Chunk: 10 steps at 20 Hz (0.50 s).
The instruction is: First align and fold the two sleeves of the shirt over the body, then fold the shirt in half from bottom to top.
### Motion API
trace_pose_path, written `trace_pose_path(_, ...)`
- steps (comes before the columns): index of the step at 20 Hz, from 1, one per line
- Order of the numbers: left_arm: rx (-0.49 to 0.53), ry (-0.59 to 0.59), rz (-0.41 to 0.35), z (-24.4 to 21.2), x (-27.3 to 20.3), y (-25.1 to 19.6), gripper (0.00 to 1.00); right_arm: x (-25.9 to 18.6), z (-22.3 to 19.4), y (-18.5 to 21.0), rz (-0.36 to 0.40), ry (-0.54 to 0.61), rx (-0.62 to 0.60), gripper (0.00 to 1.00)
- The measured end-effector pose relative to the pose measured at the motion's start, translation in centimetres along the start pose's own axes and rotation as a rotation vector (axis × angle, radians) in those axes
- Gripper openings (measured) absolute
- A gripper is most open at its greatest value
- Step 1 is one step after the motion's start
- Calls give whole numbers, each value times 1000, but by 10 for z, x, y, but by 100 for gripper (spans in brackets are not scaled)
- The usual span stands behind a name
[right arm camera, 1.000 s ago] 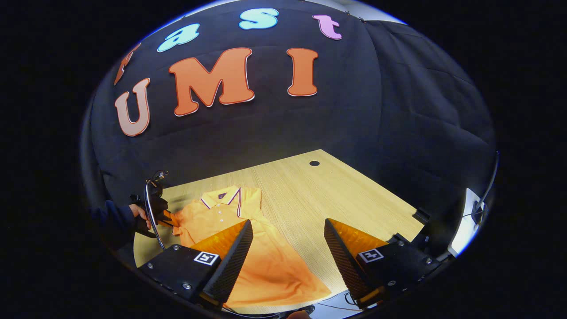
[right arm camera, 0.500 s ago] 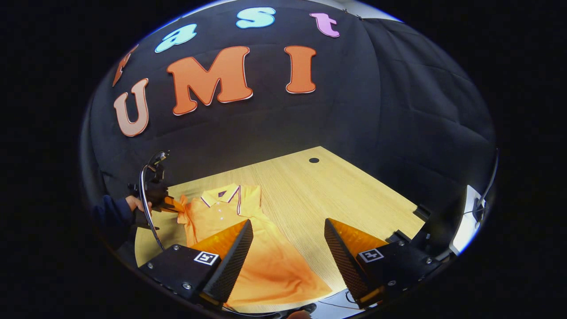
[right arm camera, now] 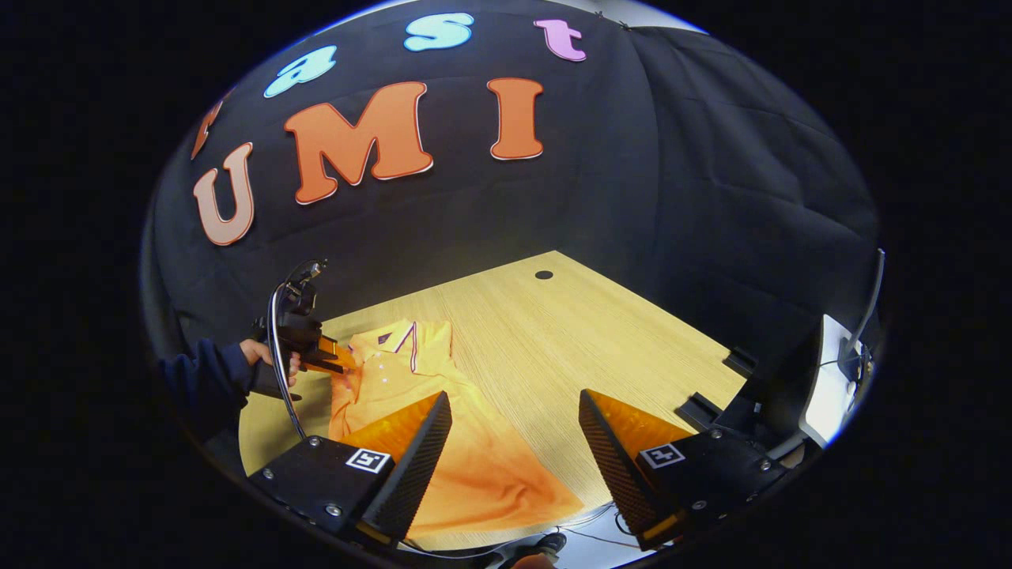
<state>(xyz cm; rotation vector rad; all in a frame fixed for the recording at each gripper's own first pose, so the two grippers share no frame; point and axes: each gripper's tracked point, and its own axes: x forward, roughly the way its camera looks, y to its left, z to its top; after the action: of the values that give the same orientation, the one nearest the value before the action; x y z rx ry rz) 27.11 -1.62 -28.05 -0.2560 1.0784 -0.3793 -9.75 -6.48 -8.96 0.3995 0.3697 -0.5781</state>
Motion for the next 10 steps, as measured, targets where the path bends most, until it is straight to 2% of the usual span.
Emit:
trace_pose_path(1, 11, -5, -11, -2, -1, -3, 59, 0, -3, -1, -2, 4, 3, 99)
trace_pose_path(3, 38, -7, 2, -8, -4, -1, 86, 0, -5, -1, 3, 9, 8, 99)
trace_pose_path(4, 47, -8, 6, -11, -6, -1, 82, 1, -6, 0, 7, 12, 4, 99)
trace_pose_path(5, 52, -14, 8, -14, -10, -1, 90, 3, -8, 0, 6, 16, -4, 99)
trace_pose_path(6, 55, -20, 12, -17, -14, 0, 94, 4, -8, 1, 15, 16, -11, 99)
trace_pose_path(10, 51, -74, 14, -28, -47, -4, 98, 10, -9, 6, 56, 21, -34, 99)
